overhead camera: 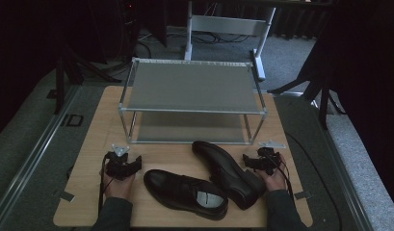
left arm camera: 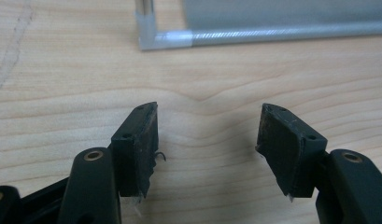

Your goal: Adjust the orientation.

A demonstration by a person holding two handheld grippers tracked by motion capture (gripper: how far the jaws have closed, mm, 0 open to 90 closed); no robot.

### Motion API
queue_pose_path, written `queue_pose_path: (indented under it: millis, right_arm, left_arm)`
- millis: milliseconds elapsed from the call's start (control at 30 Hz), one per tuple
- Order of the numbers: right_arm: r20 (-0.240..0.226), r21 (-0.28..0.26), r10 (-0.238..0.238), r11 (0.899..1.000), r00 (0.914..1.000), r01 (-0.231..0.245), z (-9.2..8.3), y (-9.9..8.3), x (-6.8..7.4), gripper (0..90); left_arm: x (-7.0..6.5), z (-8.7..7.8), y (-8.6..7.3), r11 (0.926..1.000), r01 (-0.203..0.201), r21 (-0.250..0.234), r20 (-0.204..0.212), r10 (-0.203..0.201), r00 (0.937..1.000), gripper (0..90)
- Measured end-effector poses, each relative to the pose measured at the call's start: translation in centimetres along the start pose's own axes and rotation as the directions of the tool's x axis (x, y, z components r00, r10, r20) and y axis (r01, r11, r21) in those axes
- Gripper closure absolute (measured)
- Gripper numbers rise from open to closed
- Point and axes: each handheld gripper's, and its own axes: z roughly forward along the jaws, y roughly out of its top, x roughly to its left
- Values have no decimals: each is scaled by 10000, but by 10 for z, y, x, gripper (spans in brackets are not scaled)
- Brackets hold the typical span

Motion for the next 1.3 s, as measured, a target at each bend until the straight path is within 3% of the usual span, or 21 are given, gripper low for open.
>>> queue_pose_path:
  millis: [67, 100, 200, 233, 500, 533, 633, 700, 733, 767, 867, 1000, 1167, 1233, 1300]
  right_arm:
    - [10, 0, 8, 10000, 10000, -8, 0, 0, 0, 101]
    - [9, -3, -2, 10000, 10000, 2, 0, 0, 0, 101]
    - [3, -2, -11, 10000, 10000, 11, 0, 0, 0, 101]
    - [-80, 0, -90, 10000, 9999, 90, -1, -1, -1, 101]
    - [-204, -33, -202, 9998, 9996, 201, -2, -1, -3, 119]
    - [-208, -50, -217, 9998, 9995, 216, -2, -2, -3, 124]
    - [-206, -50, -221, 9997, 9995, 220, -2, -2, -3, 125]
    - [-200, -56, -218, 9997, 9996, 216, -2, -2, -3, 126]
    - [-205, -51, -211, 9998, 9996, 210, -2, -2, -3, 127]
    - [-207, -49, -212, 9998, 9996, 211, -2, -2, -3, 127]
    - [-207, -51, -212, 9998, 9996, 211, -2, -2, -3, 127]
    - [-204, -50, -206, 9998, 9996, 205, -3, -2, -3, 127]
    - [-186, -50, -186, 9998, 9997, 185, -3, -2, -2, 127]
    - [-184, -50, -185, 9998, 9997, 184, -3, -2, -2, 127]
    - [-186, -52, -187, 9998, 9997, 186, -3, -2, -3, 127]
  left_arm:
    - [-2, -5, 2, 9999, -95, -93, 96, 96, 9999, 389]
    - [-8, -16, 3, 9984, -499, -257, 153, 503, 9986, 388]
    - [-12, -24, 3, 9964, -771, -339, 201, 778, 9968, 388]
    - [-16, -34, 1, 9935, -1031, -483, 231, 1043, 9943, 389]
    - [-19, -57, -12, 9904, -1266, -562, 665, 1302, 9893, 453]
    - [-20, -62, -18, 9908, -1268, -482, 900, 1307, 9873, 463]
    - [-22, -65, -23, 9893, -1405, -399, 948, 1437, 9851, 487]
    - [-25, -68, -28, 9868, -1596, -265, 1154, 1616, 9801, 522]
    - [-29, -70, -33, 9824, -1863, -128, 1307, 1864, 9737, 560]
    - [-29, -70, -33, 9824, -1863, -128, 1307, 1864, 9737, 574]
    - [-36, -71, -40, 9726, -2315, 193, 1515, 2261, 9623, 630]
    - [-40, -74, -47, 9708, -2379, 316, 1664, 2296, 9590, 656]
    - [-48, -74, -55, 9593, -2765, 577, 1931, 2611, 9458, 700]
    - [-50, -71, -54, 9549, -2903, 631, 1841, 2747, 9437, 712]
    - [-48, -67, -50, 9563, -2864, 594, 1820, 2717, 9450, 689]
